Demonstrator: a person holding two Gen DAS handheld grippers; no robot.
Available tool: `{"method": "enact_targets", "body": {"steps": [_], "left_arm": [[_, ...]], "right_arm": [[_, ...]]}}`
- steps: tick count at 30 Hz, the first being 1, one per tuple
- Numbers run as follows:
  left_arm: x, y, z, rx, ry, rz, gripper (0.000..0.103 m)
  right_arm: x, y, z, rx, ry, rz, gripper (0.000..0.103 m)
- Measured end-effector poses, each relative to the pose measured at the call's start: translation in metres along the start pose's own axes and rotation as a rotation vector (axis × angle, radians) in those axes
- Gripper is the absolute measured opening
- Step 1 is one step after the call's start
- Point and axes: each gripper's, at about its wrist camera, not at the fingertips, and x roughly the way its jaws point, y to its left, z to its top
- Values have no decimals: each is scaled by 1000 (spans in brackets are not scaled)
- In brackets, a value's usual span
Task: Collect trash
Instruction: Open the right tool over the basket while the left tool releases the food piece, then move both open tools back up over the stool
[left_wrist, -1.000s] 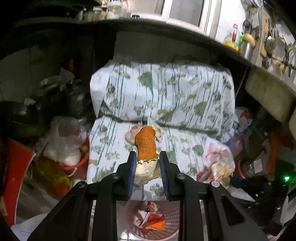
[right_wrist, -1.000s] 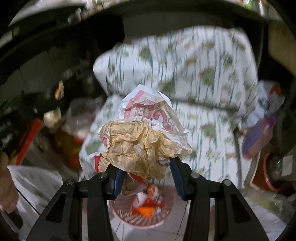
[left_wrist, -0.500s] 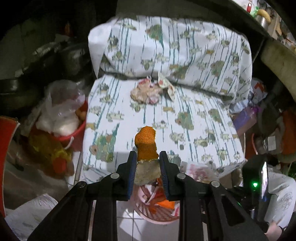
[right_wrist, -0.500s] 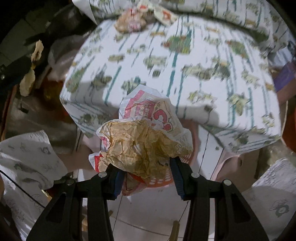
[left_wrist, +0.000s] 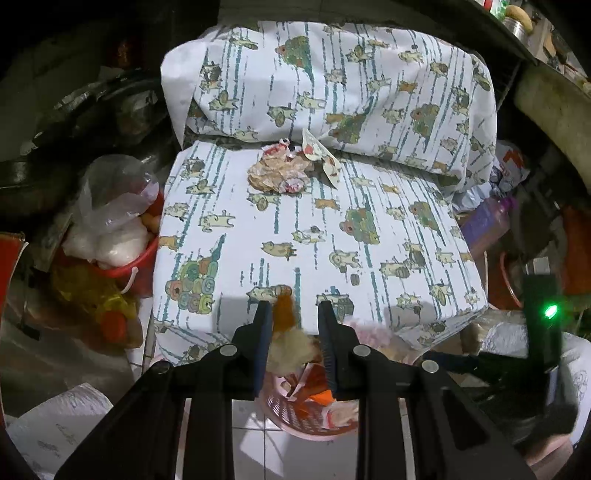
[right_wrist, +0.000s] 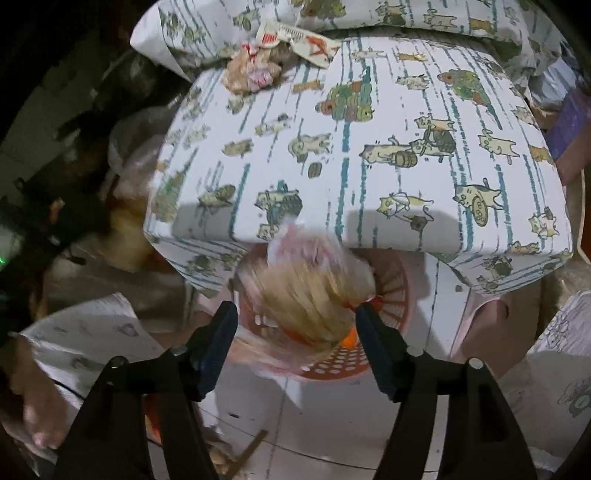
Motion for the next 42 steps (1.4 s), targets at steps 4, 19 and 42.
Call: {"method": "enact_targets", "body": {"steps": [4, 19, 42], "left_arm": [[15, -7, -8, 34, 71, -28, 27], [33, -12, -12, 23, 86, 32, 62], [-48, -10, 3, 40, -332, 196, 88]], "right_arm": [[-28, -12, 6, 62, -91, 8, 66], [-67, -40, 27, 107, -247, -88, 67], [-100, -11, 19, 1, -473, -156, 72]]}}
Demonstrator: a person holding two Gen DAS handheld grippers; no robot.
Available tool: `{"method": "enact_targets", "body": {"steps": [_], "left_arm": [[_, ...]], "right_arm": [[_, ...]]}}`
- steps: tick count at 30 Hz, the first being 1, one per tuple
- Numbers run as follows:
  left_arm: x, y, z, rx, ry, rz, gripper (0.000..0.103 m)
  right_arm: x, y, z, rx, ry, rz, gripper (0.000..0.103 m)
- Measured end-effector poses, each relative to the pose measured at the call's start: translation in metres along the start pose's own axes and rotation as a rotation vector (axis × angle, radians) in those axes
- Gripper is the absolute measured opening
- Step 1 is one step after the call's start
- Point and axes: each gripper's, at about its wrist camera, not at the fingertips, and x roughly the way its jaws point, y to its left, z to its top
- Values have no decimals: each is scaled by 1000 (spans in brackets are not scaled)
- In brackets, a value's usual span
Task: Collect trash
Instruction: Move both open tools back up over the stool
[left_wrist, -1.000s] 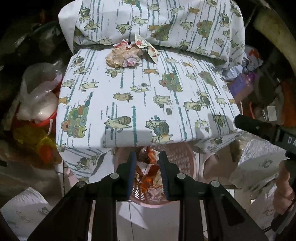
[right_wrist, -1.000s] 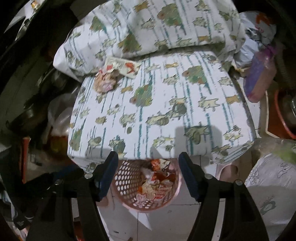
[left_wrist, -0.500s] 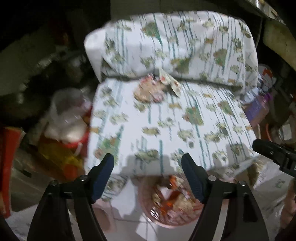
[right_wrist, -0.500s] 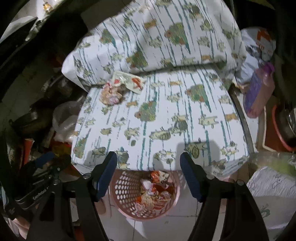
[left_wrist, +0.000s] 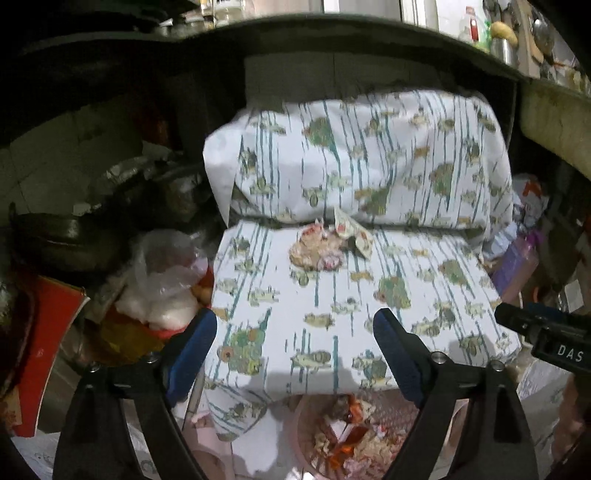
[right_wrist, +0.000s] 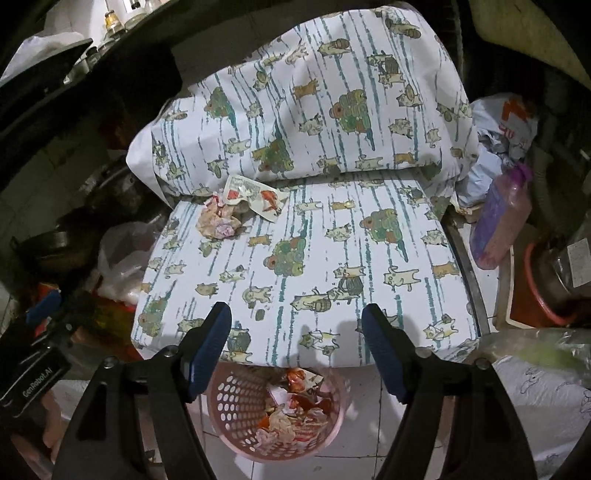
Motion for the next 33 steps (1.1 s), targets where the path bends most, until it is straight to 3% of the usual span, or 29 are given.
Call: {"method": "enact_targets", "body": {"steps": [7, 10, 12, 14, 26, 29, 30, 33], "left_arm": [[-30, 3, 5, -18, -141, -23, 89], [-41, 2, 6, -16, -175, -35, 93], [-48, 2, 7, -20, -202, -44, 103], [-52, 0, 7, -23, -221, -34, 103], [-60, 10, 8, -39, -244, 5, 103], [-62, 14, 13, -51, -218, 7, 103], [-63, 15, 20, -55, -175, 14, 103], [-74, 23, 41, -91, -162, -26, 103]], "right_arm": [[-17, 5, 2, -33, -88, -65, 72], [-23, 6, 4, -48, -117, -81, 72], [-25, 8, 4, -67, -135, -87, 73], [-29, 12, 3, -88, -154, -93, 76], [-40, 23, -1, -138, -218, -76, 96], [-43, 25, 1, -143, -229, -60, 97], [-44, 26, 5, -147, -231, -54, 98], [-49, 34, 25, -172, -254, -65, 98]]}}
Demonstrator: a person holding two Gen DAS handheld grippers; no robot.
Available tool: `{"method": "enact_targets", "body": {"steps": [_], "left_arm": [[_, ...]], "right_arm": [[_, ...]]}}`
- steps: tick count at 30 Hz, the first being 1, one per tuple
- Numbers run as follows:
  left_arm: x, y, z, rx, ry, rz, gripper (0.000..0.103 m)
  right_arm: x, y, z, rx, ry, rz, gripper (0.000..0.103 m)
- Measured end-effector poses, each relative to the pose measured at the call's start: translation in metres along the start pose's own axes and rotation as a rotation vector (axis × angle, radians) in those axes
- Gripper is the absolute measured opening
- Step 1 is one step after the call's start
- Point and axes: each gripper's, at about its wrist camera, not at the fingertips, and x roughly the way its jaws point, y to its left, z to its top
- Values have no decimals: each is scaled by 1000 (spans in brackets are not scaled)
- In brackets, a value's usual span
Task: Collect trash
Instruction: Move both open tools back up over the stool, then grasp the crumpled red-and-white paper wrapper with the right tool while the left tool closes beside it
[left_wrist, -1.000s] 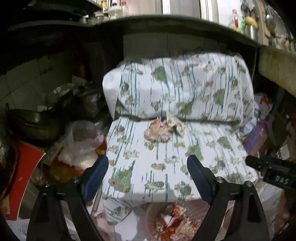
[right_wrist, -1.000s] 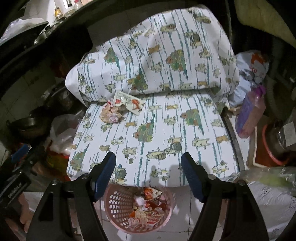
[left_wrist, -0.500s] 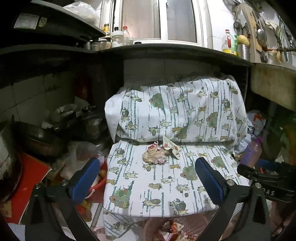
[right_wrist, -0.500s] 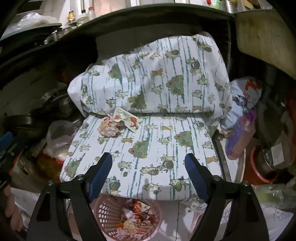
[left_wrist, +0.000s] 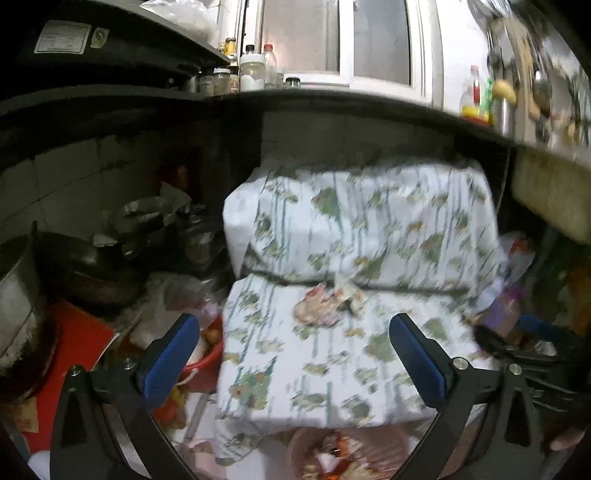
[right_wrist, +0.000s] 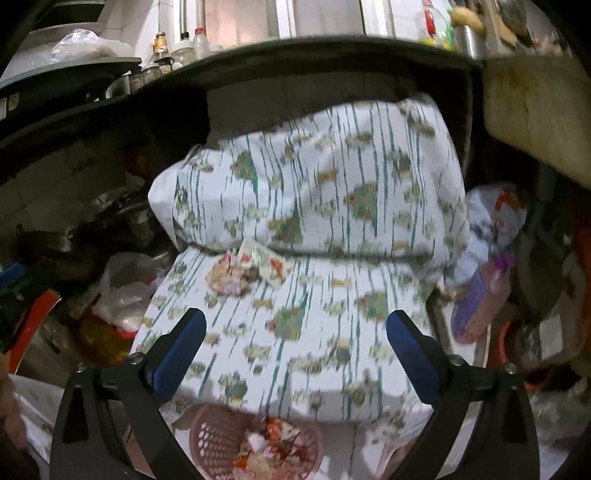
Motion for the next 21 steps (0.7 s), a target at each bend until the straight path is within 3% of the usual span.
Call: {"method": "enact_targets", "body": {"steps": [4, 11, 16, 21], "left_arm": [[-1, 3, 36, -1, 6, -30, 103], [28, 3, 92, 56, -31, 15, 103], [86, 11, 110, 1, 61, -17, 103], [157, 18, 96, -16, 194, -24, 103]], "right_arm": [[-8, 1, 41, -22, -60, -2, 99], [-8, 7, 111, -87, -133, 22, 103], [23, 4, 144, -71, -113, 44, 103], [71, -2, 149, -72, -80, 4, 103]]}}
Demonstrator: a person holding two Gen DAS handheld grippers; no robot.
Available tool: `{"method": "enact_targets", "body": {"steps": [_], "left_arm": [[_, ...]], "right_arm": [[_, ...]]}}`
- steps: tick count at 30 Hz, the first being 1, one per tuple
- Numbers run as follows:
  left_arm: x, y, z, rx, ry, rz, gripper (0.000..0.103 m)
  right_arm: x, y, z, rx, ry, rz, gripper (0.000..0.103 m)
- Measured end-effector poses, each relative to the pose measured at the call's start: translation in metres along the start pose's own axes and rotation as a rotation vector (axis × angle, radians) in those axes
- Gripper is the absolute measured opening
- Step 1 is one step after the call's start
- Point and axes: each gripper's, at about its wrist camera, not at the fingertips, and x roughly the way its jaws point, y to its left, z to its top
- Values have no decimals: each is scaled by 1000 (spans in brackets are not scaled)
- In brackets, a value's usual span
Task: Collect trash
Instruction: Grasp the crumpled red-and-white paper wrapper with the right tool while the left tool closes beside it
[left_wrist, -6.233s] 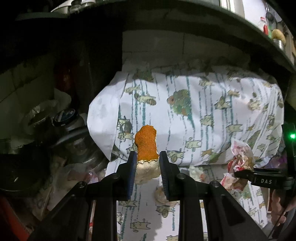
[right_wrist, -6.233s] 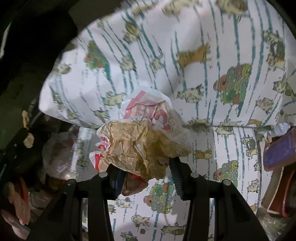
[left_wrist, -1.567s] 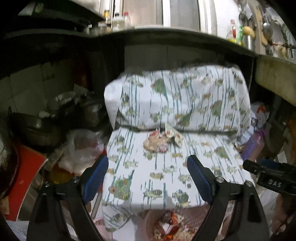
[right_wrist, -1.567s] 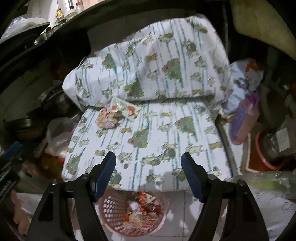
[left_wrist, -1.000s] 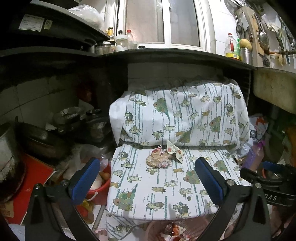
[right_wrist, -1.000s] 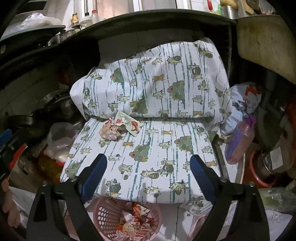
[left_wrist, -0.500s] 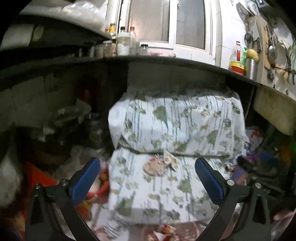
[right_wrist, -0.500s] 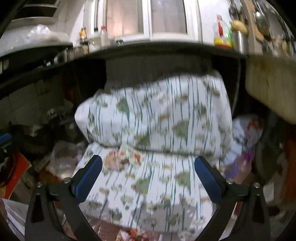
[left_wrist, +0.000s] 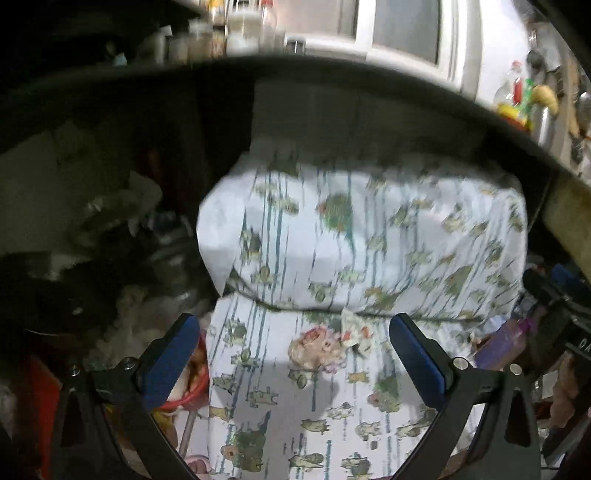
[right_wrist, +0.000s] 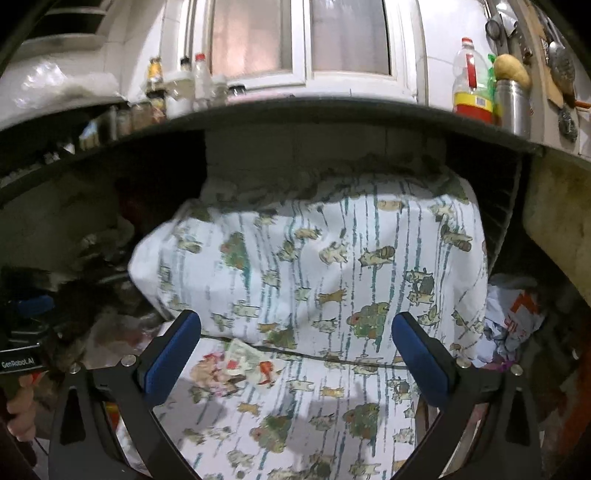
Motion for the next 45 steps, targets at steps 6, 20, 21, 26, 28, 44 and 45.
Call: {"method": "enact_targets", "body": {"steps": [6, 20, 21, 26, 28, 44, 45], "left_arm": [[85, 5, -8, 15, 189, -38, 103], [212, -11, -25, 28, 405, -74, 96], [218, -15, -26, 24, 410, -73, 95], [241, -23, -24, -93, 459, -146, 89], [248, -27, -23, -138, 466, -192, 88], [287, -92, -38, -10, 489, -217, 40], [290, -92, -40, -26, 488, -179, 24]], "right_arm": [[76, -11, -35, 49, 171, 55, 103], [172, -53, -47, 344, 410, 122, 103], [175, -56, -48, 379, 419, 124, 103], [190, -65, -59, 462, 488, 136, 103], [193, -67, -64, 461, 508, 120, 102], [184, -96, -75, 480, 547, 124, 102], [183, -97, -75, 475, 547, 122, 102]]}}
